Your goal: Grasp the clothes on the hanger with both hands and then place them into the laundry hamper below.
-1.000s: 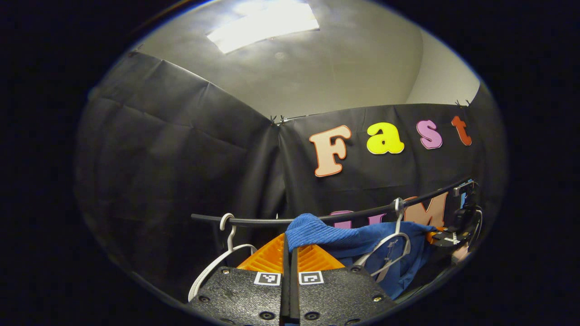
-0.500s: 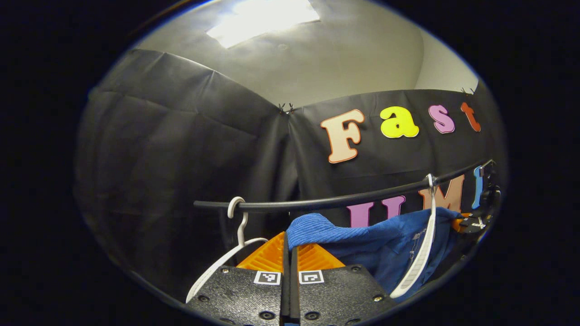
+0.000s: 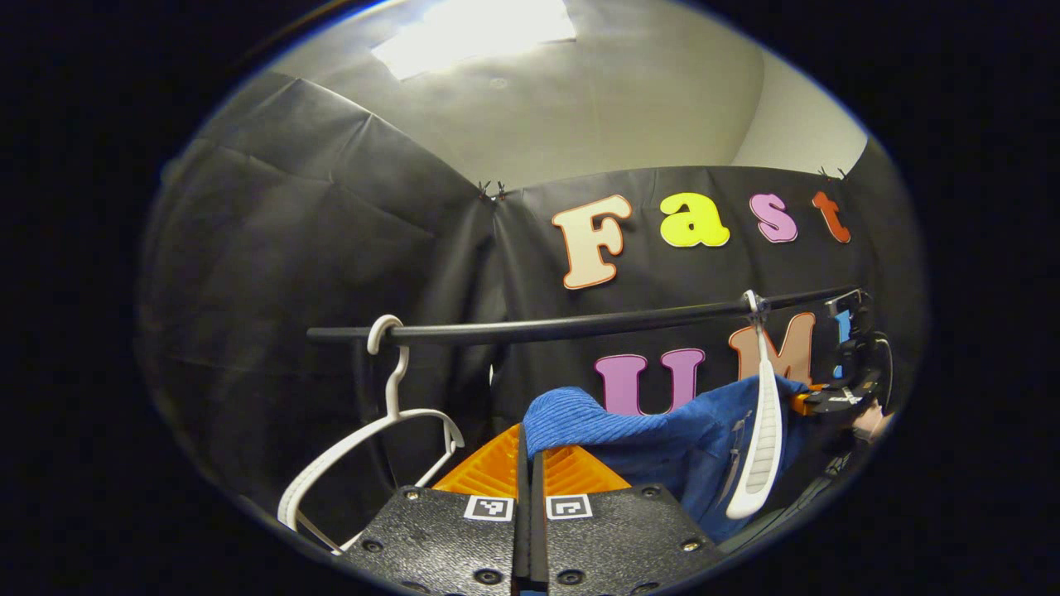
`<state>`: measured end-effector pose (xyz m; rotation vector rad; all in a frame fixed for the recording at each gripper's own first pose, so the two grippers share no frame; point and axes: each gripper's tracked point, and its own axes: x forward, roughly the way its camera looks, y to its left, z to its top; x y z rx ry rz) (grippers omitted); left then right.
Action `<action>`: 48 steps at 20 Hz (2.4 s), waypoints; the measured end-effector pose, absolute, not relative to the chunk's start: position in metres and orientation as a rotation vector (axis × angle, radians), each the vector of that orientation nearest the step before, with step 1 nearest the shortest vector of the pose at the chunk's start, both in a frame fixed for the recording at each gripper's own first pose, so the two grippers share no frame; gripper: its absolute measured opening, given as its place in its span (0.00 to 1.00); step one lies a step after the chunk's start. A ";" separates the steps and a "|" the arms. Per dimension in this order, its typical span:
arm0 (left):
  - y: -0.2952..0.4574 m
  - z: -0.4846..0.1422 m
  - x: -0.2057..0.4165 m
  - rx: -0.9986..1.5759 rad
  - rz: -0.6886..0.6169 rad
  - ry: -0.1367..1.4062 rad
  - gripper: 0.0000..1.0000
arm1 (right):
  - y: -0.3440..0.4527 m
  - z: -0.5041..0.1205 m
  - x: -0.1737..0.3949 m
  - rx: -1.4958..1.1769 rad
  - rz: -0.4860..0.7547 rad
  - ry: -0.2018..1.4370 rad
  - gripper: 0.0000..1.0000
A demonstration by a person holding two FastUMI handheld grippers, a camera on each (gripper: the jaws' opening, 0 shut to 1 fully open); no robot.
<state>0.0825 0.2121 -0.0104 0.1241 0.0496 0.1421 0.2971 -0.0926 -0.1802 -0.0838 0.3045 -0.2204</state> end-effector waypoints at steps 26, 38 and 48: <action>0.189 -0.154 0.009 0.135 0.138 0.363 0.00 | -0.073 -0.287 0.192 -0.103 -0.151 0.529 0.12; 0.102 -0.191 0.019 0.116 -0.019 0.409 0.01 | -0.027 -0.267 0.168 -0.062 -0.036 0.505 0.12; 0.028 -0.221 0.070 0.105 -0.203 0.419 0.00 | 0.009 -0.258 0.158 -0.027 0.058 0.495 0.12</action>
